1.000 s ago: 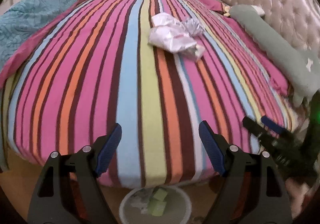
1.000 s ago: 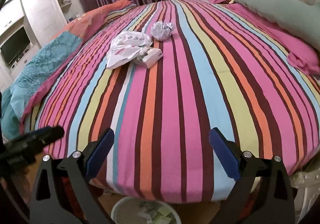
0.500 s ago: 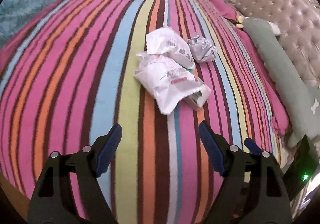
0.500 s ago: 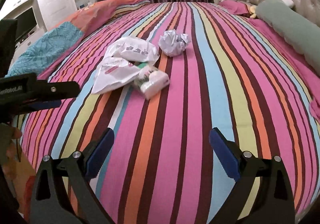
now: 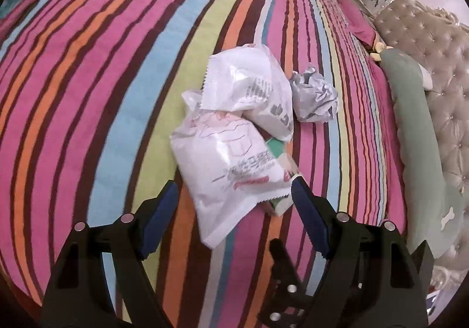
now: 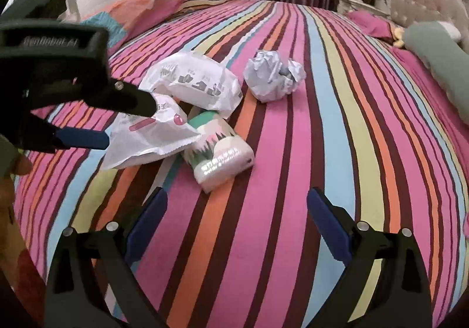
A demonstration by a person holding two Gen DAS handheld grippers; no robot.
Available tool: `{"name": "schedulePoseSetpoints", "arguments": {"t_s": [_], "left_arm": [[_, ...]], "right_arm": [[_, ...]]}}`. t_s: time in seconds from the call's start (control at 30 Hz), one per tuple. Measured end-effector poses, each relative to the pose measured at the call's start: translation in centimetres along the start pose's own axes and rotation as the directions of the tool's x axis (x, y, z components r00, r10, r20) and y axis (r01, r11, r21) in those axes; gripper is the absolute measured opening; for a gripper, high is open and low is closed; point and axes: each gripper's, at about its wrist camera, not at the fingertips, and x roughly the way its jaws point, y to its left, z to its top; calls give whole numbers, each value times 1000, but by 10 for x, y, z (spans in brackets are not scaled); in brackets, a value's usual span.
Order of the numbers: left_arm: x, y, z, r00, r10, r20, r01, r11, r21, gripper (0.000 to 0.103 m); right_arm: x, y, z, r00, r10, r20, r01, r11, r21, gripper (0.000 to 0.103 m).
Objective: Collect trash
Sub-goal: 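Grasp the white plastic packet with the left tool while the right grasps the green tissue pack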
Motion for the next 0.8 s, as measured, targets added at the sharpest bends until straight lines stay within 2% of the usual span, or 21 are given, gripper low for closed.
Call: {"name": "schedulePoseSetpoints", "arguments": {"t_s": [0.17,0.53,0.67,0.8], "left_arm": [[11,-1,10,1000,-3,-26,1,999,-49,78],[28,2,24,999,3,-44,-8,992,-124,78],[32,5,27,1000,24,3,-23,992,-121,77],[41,8,27,999,26,20,-25,997,-74,68]], "right_arm": [[14,2,6,1000,3,-17,-4,998,-57,92],[42,7,14,999,-3,-51,-2,994,-108,92],[47,6,16,998,23,-55,-28,995,-92,91],[50,7,20,998,32,-60,-38,994,-98,91]]}}
